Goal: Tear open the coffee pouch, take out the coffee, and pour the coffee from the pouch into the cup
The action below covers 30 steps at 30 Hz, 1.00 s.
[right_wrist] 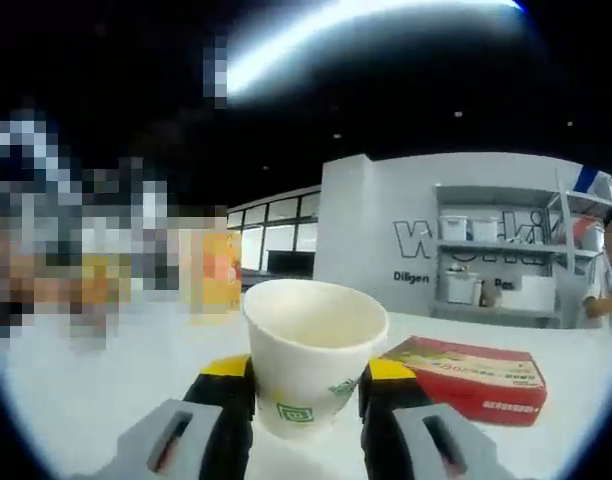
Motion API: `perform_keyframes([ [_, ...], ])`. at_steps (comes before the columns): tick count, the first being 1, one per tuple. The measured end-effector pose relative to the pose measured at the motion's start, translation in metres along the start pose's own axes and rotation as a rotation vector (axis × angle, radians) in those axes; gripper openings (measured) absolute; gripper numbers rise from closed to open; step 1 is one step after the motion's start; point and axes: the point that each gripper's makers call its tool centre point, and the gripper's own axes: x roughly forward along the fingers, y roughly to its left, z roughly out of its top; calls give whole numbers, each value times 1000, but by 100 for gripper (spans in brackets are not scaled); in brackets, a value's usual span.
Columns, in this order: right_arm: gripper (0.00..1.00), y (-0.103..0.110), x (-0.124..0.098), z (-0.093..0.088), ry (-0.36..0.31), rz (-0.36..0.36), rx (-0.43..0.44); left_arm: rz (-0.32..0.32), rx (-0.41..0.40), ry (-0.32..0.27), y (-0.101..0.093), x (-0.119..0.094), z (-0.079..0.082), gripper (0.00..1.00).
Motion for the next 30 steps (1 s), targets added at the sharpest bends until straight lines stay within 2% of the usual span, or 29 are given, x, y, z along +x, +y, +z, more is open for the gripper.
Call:
perform_keyframes([
  [5, 41, 43, 18, 13, -19, 110, -26, 4, -4, -1, 2, -1, -1, 11],
  [13, 41, 107, 42, 13, -7, 294, -40, 8, -5, -1, 3, -1, 0, 11],
  [15, 41, 130, 43, 18, -37, 373, -53, 11, -6, -2, 4, -1, 0, 11],
  [17, 41, 141, 44, 20, -40, 401, -47, 12, -7, -2, 5, -1, 0, 11],
  [19, 41, 162, 45, 23, -55, 469, -54, 13, -7, -1, 5, -1, -1, 11],
  [20, 41, 165, 46, 23, -52, 473, -57, 13, -6, 0, 5, -1, -1, 11],
  [25, 41, 214, 37, 33, -115, 640, -84, 16, -4, -4, 7, -1, 1, 11],
  [30, 41, 240, 33, 37, -128, 711, -83, 20, -4, -4, 8, -2, 1, 11],
])
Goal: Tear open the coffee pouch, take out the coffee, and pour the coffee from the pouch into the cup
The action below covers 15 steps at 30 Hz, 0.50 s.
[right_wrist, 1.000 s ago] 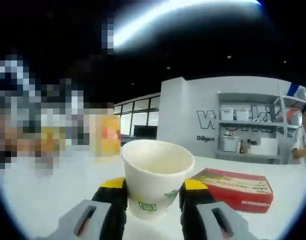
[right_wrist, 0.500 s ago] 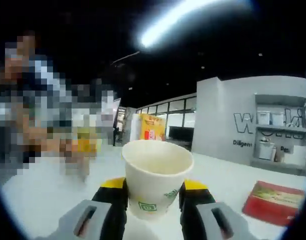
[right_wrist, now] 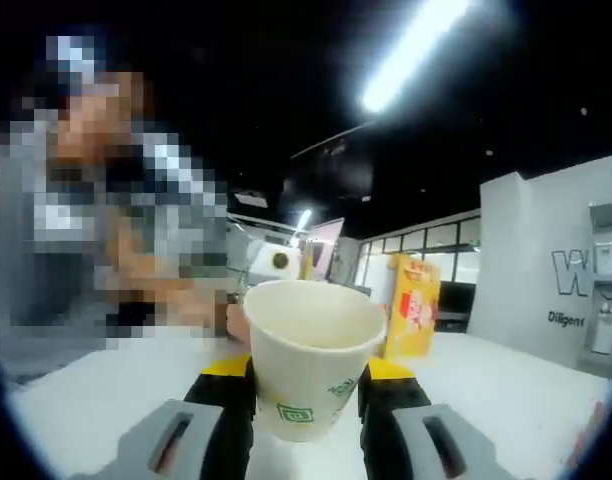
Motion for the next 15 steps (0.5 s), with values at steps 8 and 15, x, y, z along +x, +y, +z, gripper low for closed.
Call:
perform_keyframes([
  [8, 40, 41, 25, 10, -27, 128, -1, 0, 0, -1, 1, 0, 0, 11],
  [15, 41, 63, 40, 8, -15, 207, -5, 3, 0, 1, 2, 0, -1, 11],
])
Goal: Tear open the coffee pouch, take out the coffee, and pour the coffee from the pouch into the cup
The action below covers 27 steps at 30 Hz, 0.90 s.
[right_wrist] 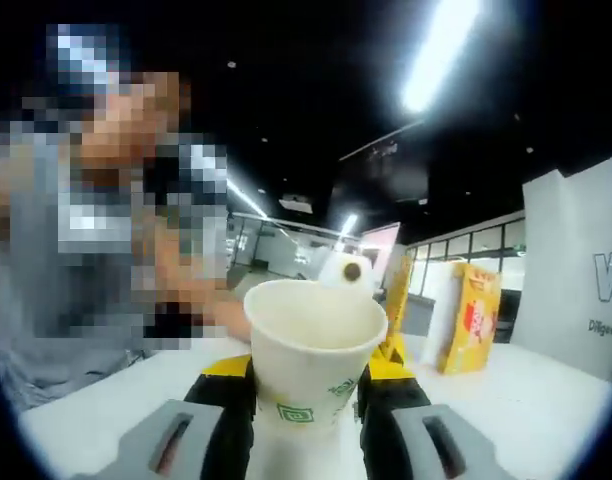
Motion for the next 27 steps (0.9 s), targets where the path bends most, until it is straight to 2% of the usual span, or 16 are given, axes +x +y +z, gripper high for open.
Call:
perform_keyframes([
  [14, 41, 26, 23, -27, 100, 95, 10, 3, 2, 3, 1, 1, -1, 11],
  [27, 42, 45, 37, -56, 221, 154, -37, 3, 7, 6, 0, 1, -2, 11],
])
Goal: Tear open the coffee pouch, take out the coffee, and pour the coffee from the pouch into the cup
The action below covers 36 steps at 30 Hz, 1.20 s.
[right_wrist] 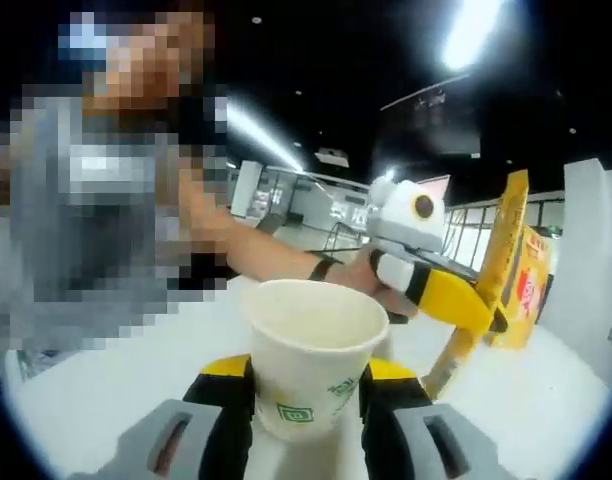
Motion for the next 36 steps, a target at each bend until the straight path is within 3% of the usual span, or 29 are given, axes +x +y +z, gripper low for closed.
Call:
perform_keyframes([
  [11, 44, 0, 1, -3, -2, 25, 1, 1, 1, 0, 0, 0, 0, 11],
  [16, 58, -4, -11, -8, -1, 34, 38, 1, 2, -3, 0, -1, 1, 11],
  [20, 54, -6, -32, 1, -76, 54, 119, 4, 0, -9, 0, -1, 3, 11],
  [25, 47, -25, -65, 15, -241, 20, 250, 14, -4, -16, 1, -1, 4, 11],
  [31, 45, -51, -108, 43, -441, -80, 261, 16, -12, -16, -1, 0, 3, 11],
  [36, 38, -77, -124, 43, -424, -255, 292, 19, -8, -8, -4, 0, 3, 11],
])
